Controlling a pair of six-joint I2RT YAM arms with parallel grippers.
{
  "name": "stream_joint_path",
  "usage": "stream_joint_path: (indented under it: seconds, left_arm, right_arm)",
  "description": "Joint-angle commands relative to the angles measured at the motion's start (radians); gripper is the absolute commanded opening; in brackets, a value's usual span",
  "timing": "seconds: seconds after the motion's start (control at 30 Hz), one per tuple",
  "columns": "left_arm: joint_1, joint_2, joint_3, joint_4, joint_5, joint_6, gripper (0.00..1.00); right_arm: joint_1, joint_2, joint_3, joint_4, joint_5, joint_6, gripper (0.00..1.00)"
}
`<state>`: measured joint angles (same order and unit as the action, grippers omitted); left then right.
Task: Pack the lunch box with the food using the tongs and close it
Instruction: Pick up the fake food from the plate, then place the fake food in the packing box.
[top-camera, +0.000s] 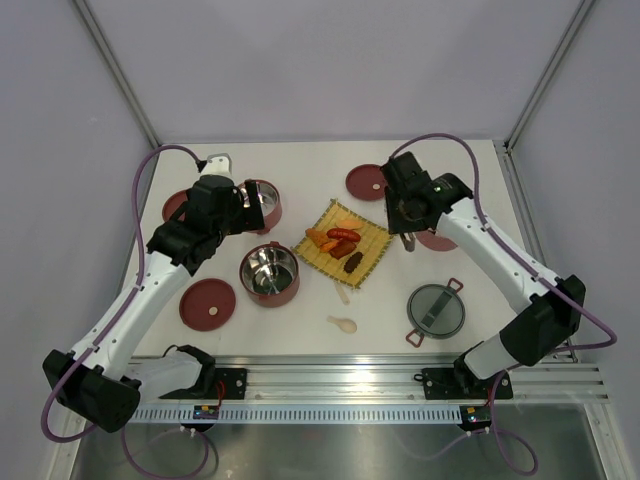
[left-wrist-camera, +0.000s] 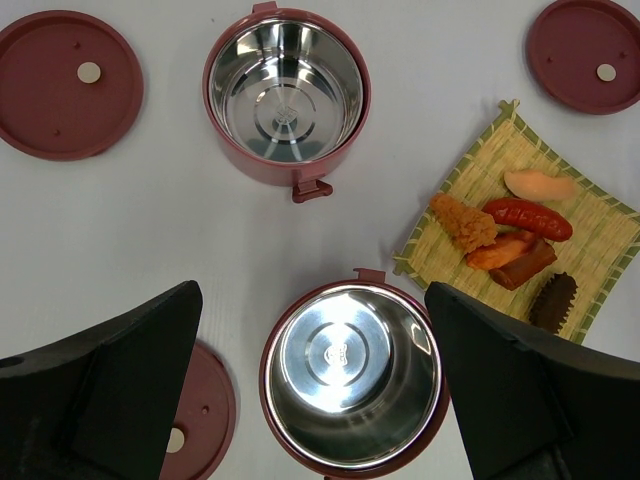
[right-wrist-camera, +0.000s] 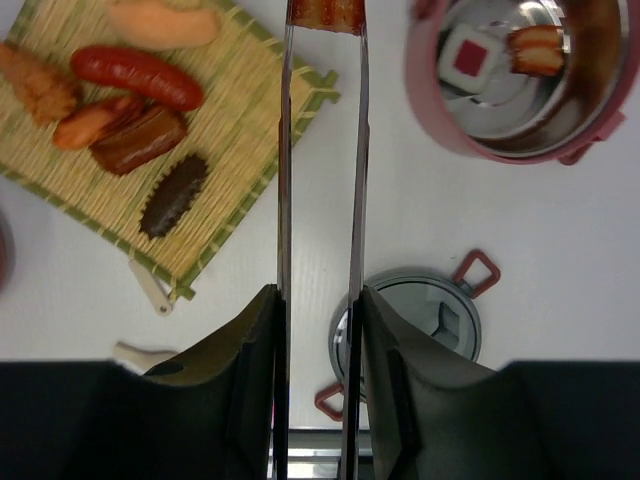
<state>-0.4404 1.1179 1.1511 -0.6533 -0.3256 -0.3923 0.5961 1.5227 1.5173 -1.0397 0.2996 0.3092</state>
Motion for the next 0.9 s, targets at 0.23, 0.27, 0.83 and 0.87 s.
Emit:
stream_joint_path:
  seconds: [0.23, 0.27, 0.83, 0.87]
  left_arm:
    - [-0.001, -0.009, 0.006, 0.035, -0.006, -0.010, 0.99]
    - [-0.001, -0.004, 0.009, 0.035, -0.001, -0.011, 0.99]
    - [-0.004, 0.095, 0.056, -0.048, 0.121, 0.029, 0.99]
    - [-0.004, 0.099, 0.053, -0.049, 0.128, 0.035, 0.99]
  right_arm:
    - [-0.297, -0.139, -0.057, 0.001, 0.055, 0.068, 0.33]
    - [-0.308, -0.144, -0.069, 0.004, 0.050, 0.067, 0.33]
    - [-0.389, -0.067, -0.155, 0.115, -0.019, 0.036, 0.44]
    - [-0.389, -0.064, -0.157, 0.116, -0.019, 0.034, 0.46]
